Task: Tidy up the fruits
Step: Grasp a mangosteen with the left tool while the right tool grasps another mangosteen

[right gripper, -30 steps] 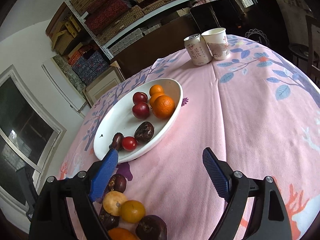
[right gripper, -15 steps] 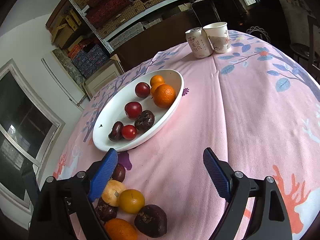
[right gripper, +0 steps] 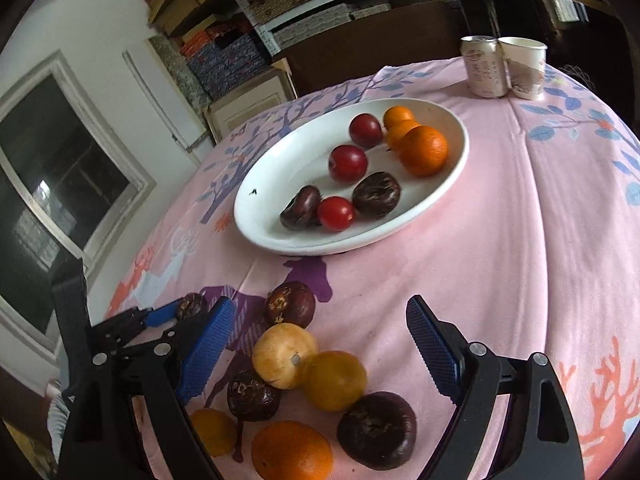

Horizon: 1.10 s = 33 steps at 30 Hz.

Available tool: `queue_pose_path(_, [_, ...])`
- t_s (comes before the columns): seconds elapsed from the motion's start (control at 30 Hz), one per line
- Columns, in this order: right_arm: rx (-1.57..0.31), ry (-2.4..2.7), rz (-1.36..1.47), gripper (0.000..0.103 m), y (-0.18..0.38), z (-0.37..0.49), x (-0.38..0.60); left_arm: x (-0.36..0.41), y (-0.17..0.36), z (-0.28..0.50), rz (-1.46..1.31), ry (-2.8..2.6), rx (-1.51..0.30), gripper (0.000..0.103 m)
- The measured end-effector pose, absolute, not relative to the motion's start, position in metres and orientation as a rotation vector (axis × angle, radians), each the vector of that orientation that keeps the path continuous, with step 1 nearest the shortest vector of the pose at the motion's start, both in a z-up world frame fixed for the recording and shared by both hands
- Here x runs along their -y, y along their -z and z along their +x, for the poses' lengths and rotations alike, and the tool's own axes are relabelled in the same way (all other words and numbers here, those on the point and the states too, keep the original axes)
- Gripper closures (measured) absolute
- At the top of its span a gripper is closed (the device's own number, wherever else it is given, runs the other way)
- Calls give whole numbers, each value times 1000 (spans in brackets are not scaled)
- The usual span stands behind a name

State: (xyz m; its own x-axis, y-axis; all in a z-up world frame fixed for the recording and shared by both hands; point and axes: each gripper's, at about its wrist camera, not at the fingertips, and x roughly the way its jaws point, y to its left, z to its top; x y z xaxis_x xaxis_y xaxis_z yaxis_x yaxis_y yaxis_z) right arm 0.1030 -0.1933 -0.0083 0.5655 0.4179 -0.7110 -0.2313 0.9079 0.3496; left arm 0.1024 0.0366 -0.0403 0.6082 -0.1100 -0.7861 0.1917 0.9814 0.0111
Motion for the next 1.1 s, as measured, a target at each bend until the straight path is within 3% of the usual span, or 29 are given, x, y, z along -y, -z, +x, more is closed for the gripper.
queue_pose_path(0.1, [-929, -367, 84, 16, 8, 111, 162, -36, 40, 103, 100, 175, -901, 57])
queue_pose_path(0.3, [-975, -344, -61, 32, 21, 118, 131, -36, 41, 103, 104, 174, -900, 57])
queue_pose_path(0.4, [-997, -342, -88, 54, 30, 119, 126, -35, 41, 103, 111, 173, -900, 57])
queue_pose_path(0.47, [-985, -346, -101, 60, 29, 118, 125, -34, 41, 103, 114, 173, -899, 57])
queue_pose_path(0.83, [-862, -422, 53, 62, 1, 101, 155, -35, 37, 101, 72, 216, -881, 58])
queue_pose_path(1.1, [-736, -294, 278, 62, -28, 101, 235, -25, -7, 105, 67, 216, -746, 58])
